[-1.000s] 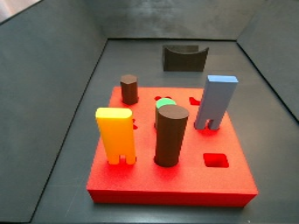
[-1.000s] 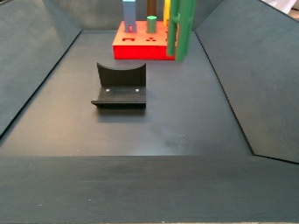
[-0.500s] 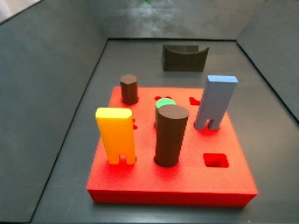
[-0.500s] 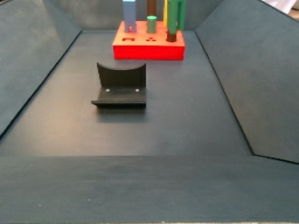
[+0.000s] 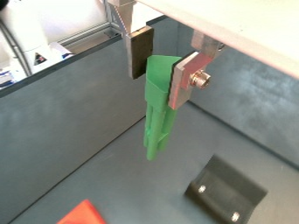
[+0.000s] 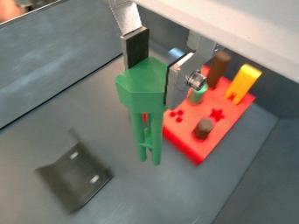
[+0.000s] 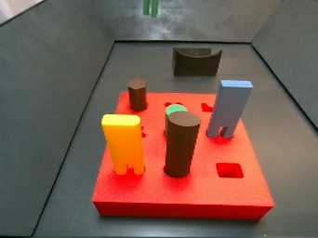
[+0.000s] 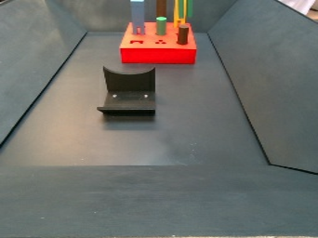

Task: Pick up the 3 prong object. Move up. Move to above the board. Insert the 3 prong object.
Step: Move to above the board.

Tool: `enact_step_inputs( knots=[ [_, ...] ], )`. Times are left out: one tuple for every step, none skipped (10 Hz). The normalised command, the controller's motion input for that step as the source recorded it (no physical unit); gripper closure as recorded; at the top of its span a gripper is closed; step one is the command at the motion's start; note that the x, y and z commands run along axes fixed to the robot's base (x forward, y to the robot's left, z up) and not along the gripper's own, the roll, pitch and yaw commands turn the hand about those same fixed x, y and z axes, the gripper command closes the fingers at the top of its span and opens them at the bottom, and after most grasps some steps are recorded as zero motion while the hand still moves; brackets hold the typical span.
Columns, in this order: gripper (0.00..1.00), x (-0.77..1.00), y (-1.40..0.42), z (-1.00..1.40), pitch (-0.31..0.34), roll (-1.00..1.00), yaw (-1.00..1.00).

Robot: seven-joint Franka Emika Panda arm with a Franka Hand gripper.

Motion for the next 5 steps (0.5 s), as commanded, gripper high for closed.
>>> enact_step_inputs(
  knots=[
    [1.0,-0.05,-1.0,0.03,0.032,-0.05,-0.05],
    [1.0,-0.04,-1.0,0.04,0.032,-0.02,-0.02],
    [1.0,-0.04,-1.0,0.04,0.041,-0.01,-0.01],
    [1.0,-0.02,-1.0,0.04,0.05,-0.01,-0.01],
    [1.0,-0.01,-1.0,0.04,0.06,-0.01,0.0]
  ],
)
